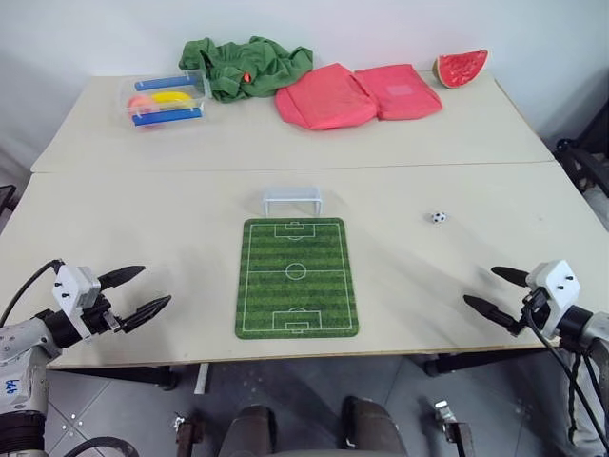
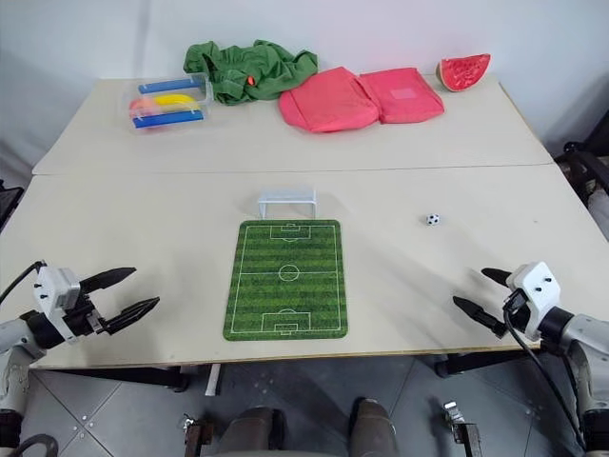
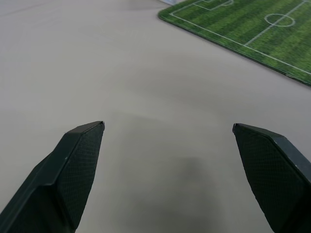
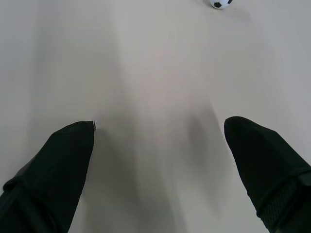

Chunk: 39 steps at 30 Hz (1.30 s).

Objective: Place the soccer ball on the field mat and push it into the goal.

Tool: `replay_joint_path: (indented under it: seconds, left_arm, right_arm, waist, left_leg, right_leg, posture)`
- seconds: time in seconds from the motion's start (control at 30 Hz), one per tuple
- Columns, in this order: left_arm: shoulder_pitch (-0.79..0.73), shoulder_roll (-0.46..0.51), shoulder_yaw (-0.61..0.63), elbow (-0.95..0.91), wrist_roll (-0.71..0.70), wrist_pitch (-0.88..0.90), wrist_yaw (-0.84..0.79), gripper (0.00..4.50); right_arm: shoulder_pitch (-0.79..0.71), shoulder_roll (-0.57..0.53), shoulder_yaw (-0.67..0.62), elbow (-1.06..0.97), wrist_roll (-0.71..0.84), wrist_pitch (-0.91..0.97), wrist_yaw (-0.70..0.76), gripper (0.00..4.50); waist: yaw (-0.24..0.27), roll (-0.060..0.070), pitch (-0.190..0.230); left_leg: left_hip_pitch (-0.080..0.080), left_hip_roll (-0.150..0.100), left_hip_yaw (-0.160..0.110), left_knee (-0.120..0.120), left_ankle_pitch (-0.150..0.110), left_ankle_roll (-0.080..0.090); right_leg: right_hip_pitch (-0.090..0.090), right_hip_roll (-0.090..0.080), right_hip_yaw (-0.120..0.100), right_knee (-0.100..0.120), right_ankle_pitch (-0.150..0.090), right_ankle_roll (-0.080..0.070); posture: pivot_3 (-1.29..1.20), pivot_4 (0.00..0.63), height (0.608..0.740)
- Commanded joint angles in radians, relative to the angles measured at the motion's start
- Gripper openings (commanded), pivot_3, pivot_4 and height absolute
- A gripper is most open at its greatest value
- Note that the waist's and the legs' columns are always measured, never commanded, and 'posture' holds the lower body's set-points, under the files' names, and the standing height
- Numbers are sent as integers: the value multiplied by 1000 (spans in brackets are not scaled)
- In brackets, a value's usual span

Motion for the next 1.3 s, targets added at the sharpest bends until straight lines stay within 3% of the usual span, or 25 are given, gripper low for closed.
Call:
replay_joint_path:
  seconds: [0.03,0.2,0.4,0.5,0.7,0.83,1.3]
  left_arm:
    - [-5,19,20,-28,-23,71,40,4500]
    - [-28,3,45,-60,-46,89,83,4500]
    - [-88,-16,21,-132,-72,124,116,4500]
    - [-119,-36,-4,-172,-75,135,122,4500]
    - [-128,-63,-31,-214,-72,144,133,4500]
    - [-105,-73,-25,-251,-75,152,147,4500]
    - [-47,-77,-5,-310,-86,169,184,4500]
  right_arm:
    - [9,-16,-48,-59,27,35,-33,4487]
    - [-34,-15,-63,-179,56,192,-137,4487]
    - [-281,17,7,-216,79,378,-249,4487]
    - [-446,52,84,-92,31,401,-255,4487]
    - [-634,122,210,187,-71,289,-209,4487]
    - [-725,155,241,389,-146,188,-252,4487]
    - [-796,211,227,656,-180,73,-239,4487]
  waist:
    - [0,0,0]
    - [0,0,0]
    - [-3,0,0]
    - [-2,0,0]
    - [-3,0,0]
    - [-7,1,0]
    - [-36,1,1]
  left_leg:
    - [0,0,0,0,0,0]
    - [0,0,0,1,0,0]
    - [0,1,0,2,0,0]
    - [0,1,0,2,0,0]
    - [-2,1,1,3,-1,0]
    - [-2,1,2,3,-1,0]
    - [-1,1,2,4,-1,0]
  right_leg:
    - [0,0,0,0,0,0]
    - [0,0,0,1,0,0]
    - [-1,0,1,2,0,0]
    - [-1,0,0,3,0,0]
    - [-2,0,0,2,0,0]
    - [-2,0,0,2,0,0]
    - [-2,0,0,3,0,0]
  posture:
    - [0,150,740]
    - [0,150,740]
    - [0,150,740]
    - [0,150,740]
    - [0,150,740]
    - [0,150,740]
    - [0,150,740]
